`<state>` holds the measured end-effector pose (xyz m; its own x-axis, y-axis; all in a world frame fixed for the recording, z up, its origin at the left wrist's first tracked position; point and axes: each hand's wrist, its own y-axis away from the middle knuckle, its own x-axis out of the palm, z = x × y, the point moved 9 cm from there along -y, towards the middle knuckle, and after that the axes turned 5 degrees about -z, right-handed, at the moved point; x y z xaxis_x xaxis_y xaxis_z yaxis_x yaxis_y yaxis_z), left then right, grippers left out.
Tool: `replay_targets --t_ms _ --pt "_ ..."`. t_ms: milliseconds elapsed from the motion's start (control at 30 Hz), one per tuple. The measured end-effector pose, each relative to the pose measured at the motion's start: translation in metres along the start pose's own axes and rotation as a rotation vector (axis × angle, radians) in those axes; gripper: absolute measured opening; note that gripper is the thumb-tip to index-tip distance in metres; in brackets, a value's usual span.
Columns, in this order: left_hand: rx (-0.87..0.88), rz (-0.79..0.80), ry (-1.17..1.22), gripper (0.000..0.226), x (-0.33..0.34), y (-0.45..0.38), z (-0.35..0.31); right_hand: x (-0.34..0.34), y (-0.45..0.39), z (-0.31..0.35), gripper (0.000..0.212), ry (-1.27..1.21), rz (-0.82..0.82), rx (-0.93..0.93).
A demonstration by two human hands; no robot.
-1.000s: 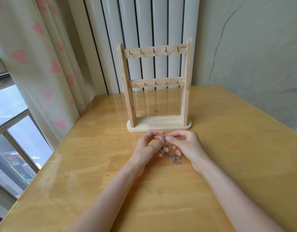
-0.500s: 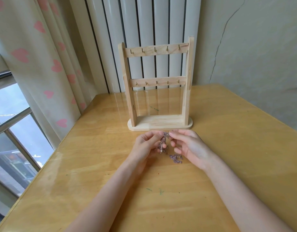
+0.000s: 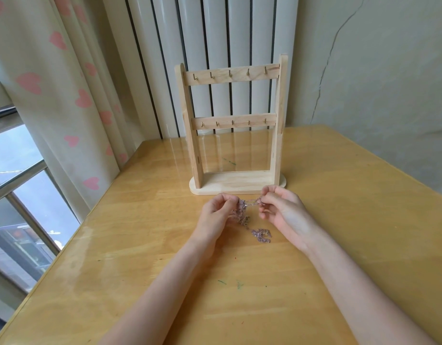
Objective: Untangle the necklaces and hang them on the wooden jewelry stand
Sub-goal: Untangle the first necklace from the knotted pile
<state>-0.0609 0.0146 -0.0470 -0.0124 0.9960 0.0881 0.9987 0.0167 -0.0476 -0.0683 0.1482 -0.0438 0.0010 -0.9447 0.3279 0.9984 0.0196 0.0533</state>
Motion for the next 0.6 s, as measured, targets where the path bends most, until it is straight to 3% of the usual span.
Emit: replay_targets --t_ms 200,300,400,467,533,600 --pt "-0.203 -0.051 0.393 0.016 -0.005 -0.004 0.009 0.013 0.003 -0.004 0.013 0.061 0.114 0.002" --pt "-0.244 -0.033 0.426 0.018 -0.005 -0.004 0.01 0.017 0.005 -0.007 0.009 0.218 0.177 -0.012" --pt "-0.232 0.017 0.404 0.02 0.001 -0.003 0.008 0.012 0.002 -0.006 0.013 0.554 0.1 -0.089" --pt "-0.237 0.059 0.409 0.022 0.009 -0.001 0.006 0.006 0.0 -0.005 0.016 0.644 0.011 -0.124" --pt "-0.226 0.088 0.357 0.022 0.012 0.001 0.003 -0.004 -0.002 -0.004 0.016 0.467 -0.066 -0.082" --pt "-0.195 0.086 0.259 0.018 0.009 0.001 0.003 -0.01 -0.004 -0.006 0.017 0.128 -0.069 0.022"
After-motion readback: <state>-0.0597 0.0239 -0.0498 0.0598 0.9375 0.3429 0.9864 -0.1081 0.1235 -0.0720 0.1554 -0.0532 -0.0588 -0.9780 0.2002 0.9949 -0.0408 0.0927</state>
